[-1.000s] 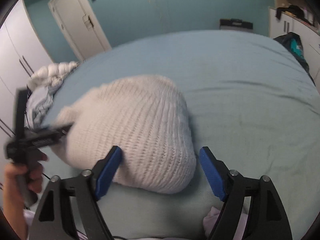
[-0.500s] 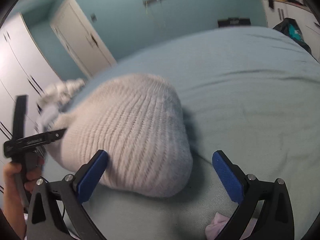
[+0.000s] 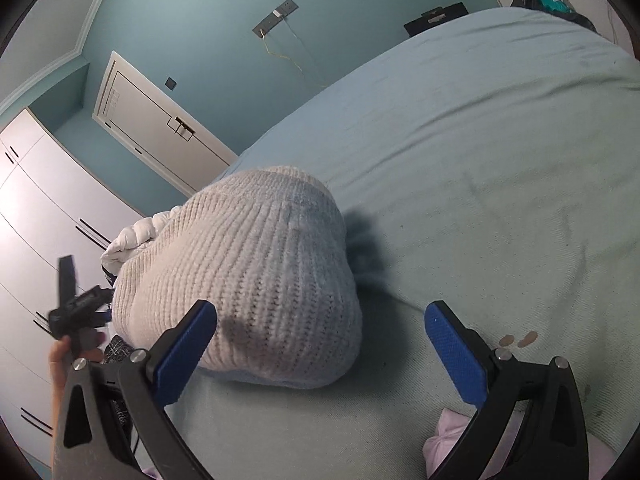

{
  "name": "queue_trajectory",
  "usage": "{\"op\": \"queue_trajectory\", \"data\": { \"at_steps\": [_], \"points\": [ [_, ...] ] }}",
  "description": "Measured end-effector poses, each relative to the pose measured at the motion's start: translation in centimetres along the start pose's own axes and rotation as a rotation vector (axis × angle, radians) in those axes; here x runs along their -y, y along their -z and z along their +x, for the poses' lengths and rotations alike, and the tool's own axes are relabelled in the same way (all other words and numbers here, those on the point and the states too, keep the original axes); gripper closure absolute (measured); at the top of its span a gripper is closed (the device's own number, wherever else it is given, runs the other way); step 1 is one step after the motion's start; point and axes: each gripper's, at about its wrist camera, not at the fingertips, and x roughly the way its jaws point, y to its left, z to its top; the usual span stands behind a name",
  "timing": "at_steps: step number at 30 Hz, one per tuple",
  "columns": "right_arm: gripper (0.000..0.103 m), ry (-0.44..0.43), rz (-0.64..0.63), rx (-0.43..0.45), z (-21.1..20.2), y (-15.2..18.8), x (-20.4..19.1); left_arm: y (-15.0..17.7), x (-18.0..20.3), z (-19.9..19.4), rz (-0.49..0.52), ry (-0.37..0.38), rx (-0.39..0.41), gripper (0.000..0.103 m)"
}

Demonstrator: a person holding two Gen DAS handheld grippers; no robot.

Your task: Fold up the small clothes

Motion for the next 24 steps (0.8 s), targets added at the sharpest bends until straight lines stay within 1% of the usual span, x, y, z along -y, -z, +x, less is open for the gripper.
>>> {"op": "queue_trajectory", "data": {
  "at_steps": [3,4,5,8,10,11,13,14,15,16,17,18,20,22,23,24],
  "points": [
    [0.001,-0.020,0.008,-0.001,-0.3,0.1,0.2,-0.1,0.0,4.0,-0.015,0.120,-0.112,0.000],
    [0.001,-0.032,0.017,0.002,-0.4,0.1,0.4,-0.2,0.0,4.9,-0.023,0.174,-0.133,0.000],
    [0.001,-0.048,0.031,0.001,-0.4,0.0,0.7,0.0,-0.2,5.8,-0.052,0.239,-0.149,0.000],
    [0.001,-0.114,0.112,-0.025,0.2,-1.2,1.9,0.2,-1.0,7.2,-0.105,0.354,-0.172,0.000],
    [0.001,-0.189,0.199,-0.066,1.5,-2.7,3.3,0.8,-1.4,8.3,-0.131,0.427,-0.208,0.000],
    [0.001,-0.219,0.248,-0.098,2.4,-3.4,4.1,1.0,-1.7,9.1,-0.152,0.492,-0.236,0.000],
    [0.001,-0.336,0.370,-0.220,5.5,-4.5,6.1,1.3,-2.1,10.3,-0.200,0.582,-0.269,0.000],
    [0.001,-0.372,0.428,-0.276,6.8,-4.7,7.1,1.3,-2.5,11.0,-0.232,0.624,-0.276,0.000],
    [0.001,-0.380,0.463,-0.342,8.3,-4.7,7.8,1.6,-2.8,11.4,-0.260,0.659,-0.278,0.000],
    [0.001,-0.383,0.468,-0.400,9.7,-4.6,8.2,1.6,-3.1,11.7,-0.279,0.691,-0.272,0.000],
    [0.001,-0.380,0.462,-0.428,10.4,-4.5,8.3,1.6,-3.2,11.8,-0.283,0.701,-0.267,0.000],
    [0.001,-0.400,0.456,-0.457,11.3,-4.3,8.2,1.9,-3.3,11.8,-0.282,0.711,-0.261,0.000],
    [0.001,-0.459,0.474,-0.466,12.0,-4.4,8.2,1.8,-2.6,12.0,-0.266,0.715,-0.260,0.000],
    [0.001,-0.495,0.447,-0.482,12.8,-4.5,7.4,0.1,-1.1,12.3,-0.252,0.746,-0.241,0.000],
    [0.001,-0.531,0.428,-0.503,13.4,-4.5,6.8,-0.5,-0.4,12.3,-0.245,0.768,-0.227,0.000],
    [0.001,-0.552,0.410,-0.519,13.6,-4.4,6.3,-0.7,0.1,12.2,-0.229,0.767,-0.218,0.000]
  ]
}}
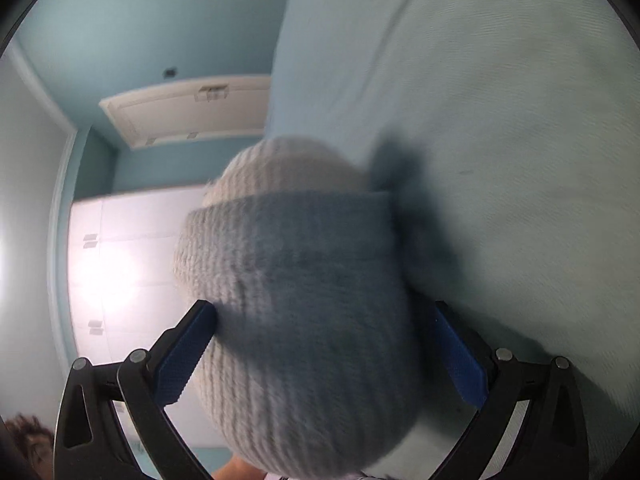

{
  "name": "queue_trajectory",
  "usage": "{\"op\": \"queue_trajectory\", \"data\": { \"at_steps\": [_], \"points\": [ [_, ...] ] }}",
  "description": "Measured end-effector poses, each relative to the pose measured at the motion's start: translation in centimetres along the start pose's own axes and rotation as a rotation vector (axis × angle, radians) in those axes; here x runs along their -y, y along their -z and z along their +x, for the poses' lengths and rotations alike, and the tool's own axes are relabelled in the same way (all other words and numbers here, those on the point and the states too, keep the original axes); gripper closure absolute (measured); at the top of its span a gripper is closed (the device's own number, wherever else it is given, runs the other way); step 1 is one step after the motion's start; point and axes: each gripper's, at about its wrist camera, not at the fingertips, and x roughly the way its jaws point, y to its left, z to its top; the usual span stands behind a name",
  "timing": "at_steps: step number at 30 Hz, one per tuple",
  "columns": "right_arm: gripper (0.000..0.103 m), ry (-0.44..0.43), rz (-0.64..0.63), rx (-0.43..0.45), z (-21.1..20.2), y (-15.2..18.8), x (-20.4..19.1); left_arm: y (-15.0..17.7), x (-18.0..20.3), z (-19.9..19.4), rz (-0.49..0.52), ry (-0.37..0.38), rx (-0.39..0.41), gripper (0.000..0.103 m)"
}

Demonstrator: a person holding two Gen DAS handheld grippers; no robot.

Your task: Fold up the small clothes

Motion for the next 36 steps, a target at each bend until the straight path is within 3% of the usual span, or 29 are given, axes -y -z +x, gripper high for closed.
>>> {"op": "queue_trajectory", "data": {
  "at_steps": [2,6,9,11,14,17,20,22,25,28,31,32,33,35,36],
  "points": [
    [0.001,-0.004,-0.013,-0.007,0.8,-0.1,0.1,-0.2,0.1,1.4,-0.003,-0.052,-0.034,0.000],
    [0.000,-0.040,-0.007,0.006,1.3,0.0,0.7,-1.0,-1.2,3.2,-0.084,0.000,-0.042,0.000],
    [0.001,-0.023,-0.058,0.030,0.8,0.8,0.2,0.0,-0.8,2.8,-0.032,0.041,-0.033,0.000],
    [0.007,-0.024,-0.110,0.065,0.5,1.7,-0.6,-0.1,0.1,3.2,-0.017,0.073,-0.013,0.000],
    [0.010,-0.029,-0.139,0.094,0.0,2.2,-1.5,-0.8,2.8,3.7,0.033,0.074,0.003,0.000],
    [0.010,-0.021,-0.202,0.104,-0.8,1.7,-3.9,-2.4,6.6,4.6,0.097,0.095,0.001,0.000],
    [0.009,-0.049,-0.268,0.175,-3.0,0.2,-6.8,-5.0,10.2,6.7,0.148,0.123,0.018,0.000],
    [0.009,-0.031,-0.320,0.221,-4.7,-1.4,-8.6,-6.9,11.5,6.9,0.145,0.148,0.023,0.000],
    [0.010,0.017,-0.328,0.282,-7.3,-4.6,-9.9,-10.0,12.3,10.2,0.095,0.171,0.019,0.000],
    [0.009,0.049,-0.269,0.337,-9.2,-7.7,-8.0,-11.6,10.5,13.6,0.017,0.128,0.005,0.000],
    [0.010,0.131,-0.099,0.351,-9.8,-10.0,-2.8,-11.9,7.2,16.4,-0.112,-0.013,-0.032,0.001],
    [0.010,0.175,-0.028,0.341,-9.8,-10.4,-0.7,-11.9,6.6,16.3,-0.128,-0.042,-0.031,0.003],
    [0.009,0.166,0.016,0.339,-10.1,-10.5,0.7,-11.9,6.4,15.4,-0.130,-0.061,-0.019,0.003],
    [0.009,0.116,0.042,0.363,-11.2,-9.8,0.9,-12.0,7.0,12.0,-0.121,-0.096,0.036,0.003],
    [0.009,0.132,0.034,0.388,-12.0,-9.2,0.2,-11.9,7.7,9.9,-0.105,-0.132,0.069,0.003]
  ]
}}
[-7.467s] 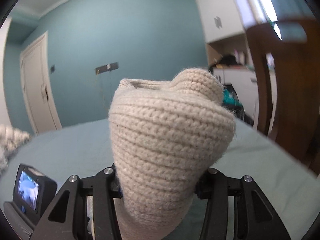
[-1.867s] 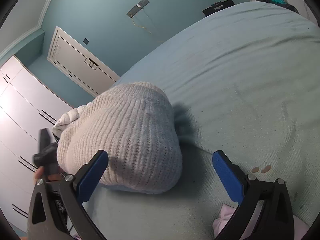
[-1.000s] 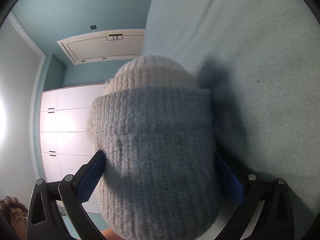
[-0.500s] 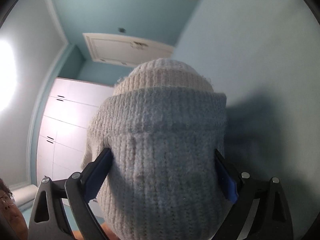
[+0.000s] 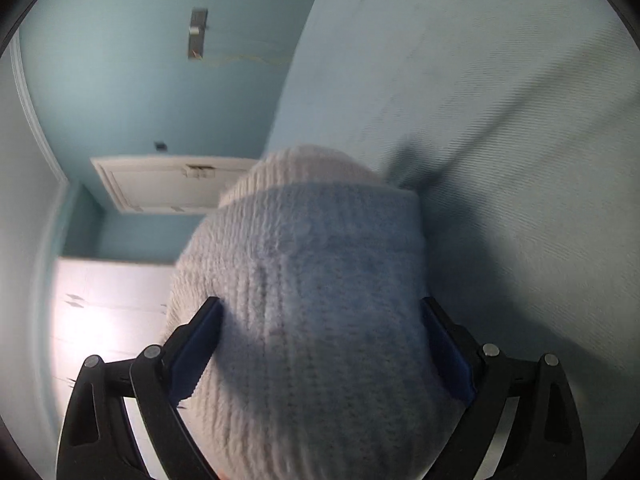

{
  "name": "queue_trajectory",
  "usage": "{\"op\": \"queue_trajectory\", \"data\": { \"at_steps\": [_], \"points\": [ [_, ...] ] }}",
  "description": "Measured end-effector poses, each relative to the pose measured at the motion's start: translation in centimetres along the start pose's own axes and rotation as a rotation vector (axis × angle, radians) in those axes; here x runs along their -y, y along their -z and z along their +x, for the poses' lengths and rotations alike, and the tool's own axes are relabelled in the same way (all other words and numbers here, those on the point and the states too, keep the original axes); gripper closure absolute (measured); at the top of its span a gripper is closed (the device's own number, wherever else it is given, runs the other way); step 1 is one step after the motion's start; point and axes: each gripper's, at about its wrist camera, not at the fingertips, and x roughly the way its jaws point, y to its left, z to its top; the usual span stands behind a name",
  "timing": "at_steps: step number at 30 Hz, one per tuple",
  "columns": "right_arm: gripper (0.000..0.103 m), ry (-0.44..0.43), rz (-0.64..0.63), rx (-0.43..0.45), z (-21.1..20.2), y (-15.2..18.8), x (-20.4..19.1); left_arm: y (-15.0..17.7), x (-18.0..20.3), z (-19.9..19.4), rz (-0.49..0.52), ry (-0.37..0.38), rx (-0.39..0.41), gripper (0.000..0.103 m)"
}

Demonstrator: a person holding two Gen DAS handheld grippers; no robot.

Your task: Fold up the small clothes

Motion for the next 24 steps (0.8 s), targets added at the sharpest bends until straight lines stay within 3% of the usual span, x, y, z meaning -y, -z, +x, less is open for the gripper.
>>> {"op": "queue_trajectory", "data": {
  "at_steps": [1,4,5,7,10,12,14,16,18,19,21,24],
  "points": [
    [0.009,0.005,-0.028,0.023,-1.0,0.4,-0.9,0.0,1.1,-2.2,0.041,-0.049,0.040,0.003],
    [0.009,0.071,-0.181,0.124,-3.6,2.4,-5.0,2.1,7.7,-7.8,0.310,-0.249,0.178,0.003],
    [0.009,0.104,-0.237,0.164,-4.3,3.1,-6.4,2.6,9.9,-8.7,0.382,-0.287,0.210,0.002],
    [0.008,0.249,-0.356,0.263,-4.5,4.6,-9.7,5.3,14.1,-9.7,0.528,-0.323,0.253,0.001],
    [0.008,0.450,-0.493,0.358,-2.9,6.5,-13.0,9.1,19.0,-8.0,0.726,-0.368,0.278,0.001],
    [0.008,0.581,-0.576,0.388,-1.9,7.4,-13.3,10.0,22.1,-5.0,0.840,-0.481,0.301,0.001],
    [0.008,0.640,-0.632,0.364,-0.6,7.9,-13.2,10.5,23.0,-1.9,0.902,-0.595,0.304,0.001],
    [0.008,0.671,-0.644,0.326,-0.1,8.1,-11.7,10.5,22.6,0.4,0.878,-0.660,0.276,0.001],
    [0.009,0.739,-0.663,0.293,0.9,8.5,-10.8,9.2,20.1,1.6,0.781,-0.748,0.247,0.000],
    [0.009,0.741,-0.671,0.294,1.1,8.2,-10.8,8.0,18.4,2.0,0.710,-0.755,0.227,0.000],
    [0.001,0.732,-0.677,0.308,0.8,8.2,-10.0,6.2,14.3,2.4,0.523,-0.655,0.156,0.000],
    [0.001,0.682,-0.652,0.248,0.2,7.9,-9.1,3.8,8.0,2.0,0.258,-0.435,0.067,0.000]
  ]
}}
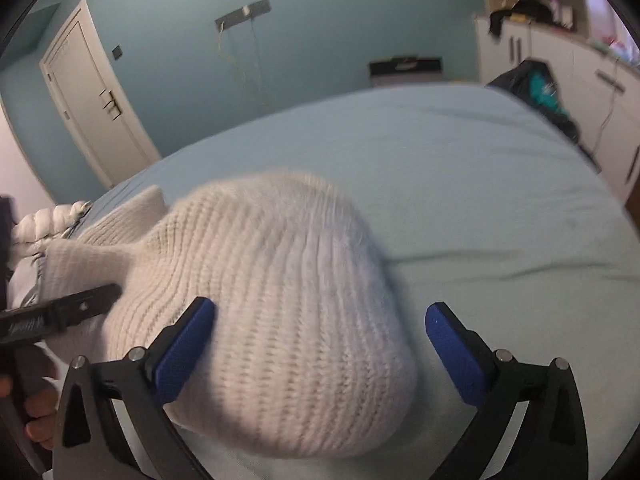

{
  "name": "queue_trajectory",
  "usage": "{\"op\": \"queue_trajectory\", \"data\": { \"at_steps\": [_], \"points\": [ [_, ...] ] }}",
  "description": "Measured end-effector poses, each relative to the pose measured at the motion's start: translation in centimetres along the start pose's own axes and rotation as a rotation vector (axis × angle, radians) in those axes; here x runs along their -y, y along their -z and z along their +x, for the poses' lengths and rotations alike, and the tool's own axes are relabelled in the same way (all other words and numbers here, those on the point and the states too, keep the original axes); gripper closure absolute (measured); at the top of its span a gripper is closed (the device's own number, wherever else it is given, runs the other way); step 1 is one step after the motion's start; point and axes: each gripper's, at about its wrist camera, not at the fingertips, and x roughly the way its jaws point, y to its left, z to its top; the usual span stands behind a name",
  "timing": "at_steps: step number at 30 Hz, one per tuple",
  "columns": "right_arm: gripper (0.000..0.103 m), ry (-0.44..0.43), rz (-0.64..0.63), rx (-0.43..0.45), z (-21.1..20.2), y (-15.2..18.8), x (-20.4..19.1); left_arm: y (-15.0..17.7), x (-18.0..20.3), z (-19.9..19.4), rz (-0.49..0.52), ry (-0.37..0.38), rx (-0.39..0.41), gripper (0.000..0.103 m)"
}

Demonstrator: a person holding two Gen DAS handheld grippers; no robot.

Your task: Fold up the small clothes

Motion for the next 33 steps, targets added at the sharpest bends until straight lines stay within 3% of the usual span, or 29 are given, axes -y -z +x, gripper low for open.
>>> {"op": "queue_trajectory", "data": {
  "at_steps": [2,4,7,9,11,12,17,23,25,27,30,33],
  "points": [
    [0.001,-0.019,0.010,0.001,0.2,0.3,0.1,0.1,-2.3,0.7,-0.091,0.103,-0.031,0.000],
    [0.001,0.020,-0.019,0.017,-0.1,0.3,-0.4,0.2,-2.2,0.3,-0.100,0.104,-0.033,0.000],
    [0.001,0.090,-0.044,0.007,-1.8,0.3,-1.7,0.4,0.8,-2.3,-0.015,-0.032,0.002,0.000],
    [0.001,0.109,-0.013,-0.073,-2.9,-0.6,-1.8,1.2,3.3,-5.2,0.066,-0.146,0.039,0.001],
    [0.001,0.085,0.038,-0.168,-5.0,-1.4,-1.7,2.3,5.6,-8.5,0.155,-0.232,0.090,0.001],
    [0.001,0.048,0.057,-0.160,-7.5,-1.6,-1.5,2.9,6.6,-10.4,0.196,-0.266,0.114,0.000],
    [0.001,0.017,-0.012,0.016,-20.8,-0.9,-2.1,8.2,9.1,-19.8,0.299,-0.387,0.224,0.000],
    [0.001,0.117,-0.152,0.230,-34.8,4.0,-5.0,16.0,10.1,-28.1,0.381,-0.450,0.344,0.000],
    [0.001,0.083,-0.200,0.281,-38.3,5.3,-6.1,18.5,9.5,-31.1,0.393,-0.466,0.390,0.000],
    [0.001,-0.016,-0.185,0.286,-40.2,6.1,-6.8,20.2,10.0,-32.0,0.395,-0.474,0.418,0.000],
    [0.001,-0.155,-0.117,0.204,-40.9,7.9,-7.3,22.3,10.4,-32.8,0.411,-0.483,0.449,0.000],
    [0.001,-0.193,0.013,0.173,-41.1,9.6,-6.1,24.2,10.5,-32.7,0.439,-0.515,0.496,0.000]
  ]
}}
